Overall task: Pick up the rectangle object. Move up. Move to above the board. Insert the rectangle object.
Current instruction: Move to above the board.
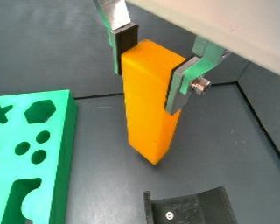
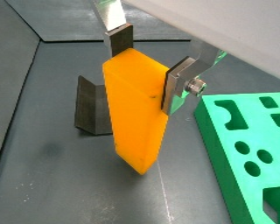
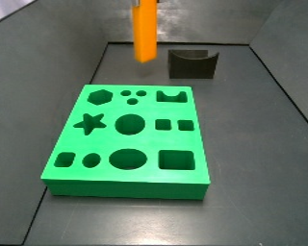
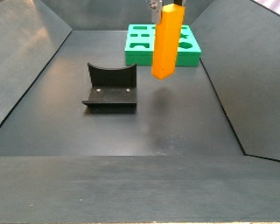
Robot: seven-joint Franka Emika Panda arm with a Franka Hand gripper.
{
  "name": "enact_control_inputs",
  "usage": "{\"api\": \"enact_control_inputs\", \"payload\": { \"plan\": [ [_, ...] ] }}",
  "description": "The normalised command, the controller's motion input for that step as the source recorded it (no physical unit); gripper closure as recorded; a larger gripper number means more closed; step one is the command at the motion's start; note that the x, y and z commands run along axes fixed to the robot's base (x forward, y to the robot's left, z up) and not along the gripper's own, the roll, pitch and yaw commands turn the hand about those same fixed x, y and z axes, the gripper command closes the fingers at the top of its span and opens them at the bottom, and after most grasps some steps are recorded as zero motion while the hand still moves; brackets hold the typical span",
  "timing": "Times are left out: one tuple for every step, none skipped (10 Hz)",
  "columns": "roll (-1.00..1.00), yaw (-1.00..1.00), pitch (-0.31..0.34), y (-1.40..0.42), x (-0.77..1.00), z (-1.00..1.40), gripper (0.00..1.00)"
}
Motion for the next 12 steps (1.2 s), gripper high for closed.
{"api": "enact_control_inputs", "payload": {
  "plan": [
    [-0.40,-0.05,0.308,0.04,-0.01,0.85,1.00],
    [-0.37,-0.06,0.248,0.05,0.00,0.72,1.00],
    [-0.32,-0.07,0.183,0.04,0.01,0.55,1.00],
    [-0.25,-0.06,0.131,0.03,0.01,0.36,1.00],
    [-0.19,-0.06,0.096,0.02,0.01,0.18,1.00],
    [0.18,-1.00,0.016,-1.00,0.07,0.33,1.00],
    [0.19,-1.00,0.015,-1.00,0.07,0.34,1.00],
    [0.21,-1.00,0.013,-1.00,0.07,0.35,1.00],
    [0.19,-1.00,0.006,-1.00,0.07,0.35,1.00],
    [0.19,-1.00,0.007,-1.00,0.08,0.36,1.00],
    [0.18,-1.00,0.014,-1.00,0.08,0.37,1.00],
    [0.17,-1.00,0.018,-1.00,0.08,0.37,1.00]
  ]
}}
